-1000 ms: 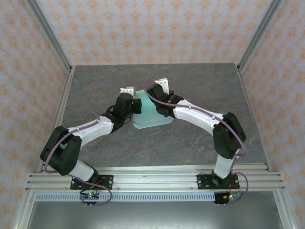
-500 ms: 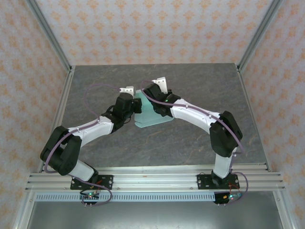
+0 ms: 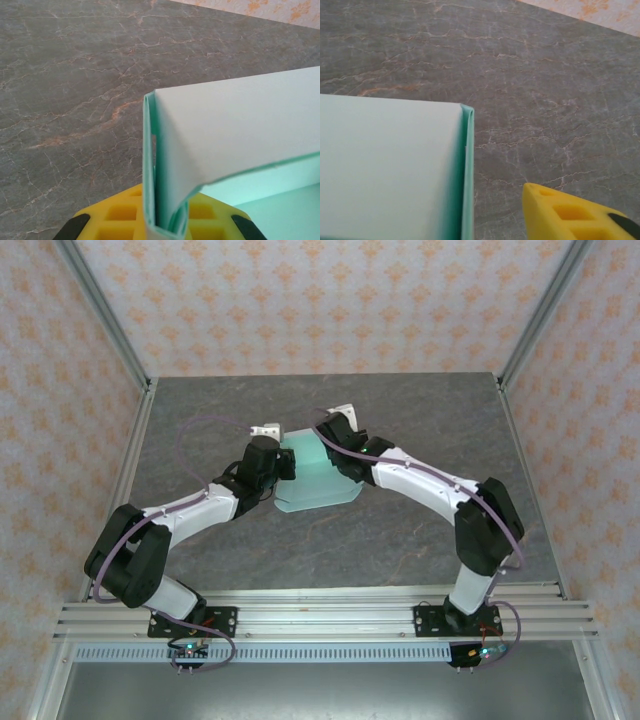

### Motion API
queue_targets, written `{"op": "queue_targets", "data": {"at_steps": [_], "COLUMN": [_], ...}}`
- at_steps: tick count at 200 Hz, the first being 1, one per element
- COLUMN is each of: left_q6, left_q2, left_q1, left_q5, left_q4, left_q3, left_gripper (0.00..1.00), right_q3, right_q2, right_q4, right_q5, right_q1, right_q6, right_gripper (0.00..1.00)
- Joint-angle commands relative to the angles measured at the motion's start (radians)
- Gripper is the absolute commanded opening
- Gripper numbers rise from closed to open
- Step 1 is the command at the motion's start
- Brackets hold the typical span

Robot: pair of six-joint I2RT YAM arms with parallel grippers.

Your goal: Fold the paper box

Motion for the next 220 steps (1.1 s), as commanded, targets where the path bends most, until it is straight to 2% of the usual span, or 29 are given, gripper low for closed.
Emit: {"op": "queue_targets", "data": {"at_steps": [1, 96, 123, 133, 165, 197, 220], "left_q6": [0.01, 0.008, 0.009, 0.01, 0.011, 0.013, 0.015], "left_q2": [-0.014, -0.01, -0.01, -0.008, -0.005, -0.004, -0.002], "left_q1": [-0.011, -0.01, -0.011, -0.011, -0.012, -0.011, -0.011], "left_q5": [0.007, 0.0, 0.001, 0.003, 0.003, 0.002, 0.003], "left_q4": [-0.014, -0.028, -0.027, -0.028, -0.029, -0.03, -0.034], "left_q3": [0.027, 0.034, 0.035, 0.034, 0.037, 0.038, 0.041], "left_gripper": [0.0, 0.0, 0.0, 0.0, 0.0, 0.0, 0.0], "right_q3": [-0.01, -0.035, -0.059, -0.067, -0.088, -0.134, -0.176], "right_q2": [-0.052, -0.112, -0.16, -0.178, -0.232, -0.304, -0.375], "right_q4": [-0.011, -0.031, -0.043, -0.052, -0.082, -0.082, -0.072], "right_q5": [-0.096, -0.34, -0.454, -0.5, -0.612, -0.683, -0.722], "right_q1": [-0.016, -0.036, -0.069, -0.084, -0.121, -0.161, -0.229], "right_q6": [-0.002, -0.001, -0.031, -0.05, -0.097, -0.122, -0.133], "right_gripper": [0.51, 0.64, 0.7, 0.75, 0.85, 0.91, 0.91]}}
